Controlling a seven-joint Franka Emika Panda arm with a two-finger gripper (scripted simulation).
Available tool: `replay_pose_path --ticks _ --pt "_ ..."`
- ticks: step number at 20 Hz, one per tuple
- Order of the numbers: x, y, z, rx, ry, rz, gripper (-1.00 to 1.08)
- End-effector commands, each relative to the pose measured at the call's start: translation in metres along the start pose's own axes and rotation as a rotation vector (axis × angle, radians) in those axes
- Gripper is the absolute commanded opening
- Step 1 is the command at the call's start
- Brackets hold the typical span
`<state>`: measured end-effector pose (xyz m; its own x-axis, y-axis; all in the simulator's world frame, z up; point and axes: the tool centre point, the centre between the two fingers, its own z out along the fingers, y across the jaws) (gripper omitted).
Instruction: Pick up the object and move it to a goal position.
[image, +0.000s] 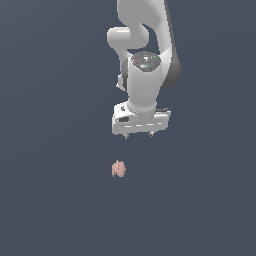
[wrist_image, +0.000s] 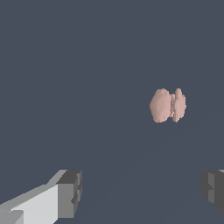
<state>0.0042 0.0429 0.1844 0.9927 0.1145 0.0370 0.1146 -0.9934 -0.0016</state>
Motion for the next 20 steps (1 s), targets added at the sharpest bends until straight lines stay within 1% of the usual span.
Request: replay_pose_path --ticks 1,7,14,20 --pt "0.003 0.004 0.004 0.0 -0.002 0.005 1.0" --pt "0.019 0.021 0.022 0.001 -0.009 0.025 1.0" --pt "0.043 0.055 0.058 0.0 -0.022 0.062 1.0" --pt "0.055 0.079 0.085 -0.002 -0.032 0.086 1.0"
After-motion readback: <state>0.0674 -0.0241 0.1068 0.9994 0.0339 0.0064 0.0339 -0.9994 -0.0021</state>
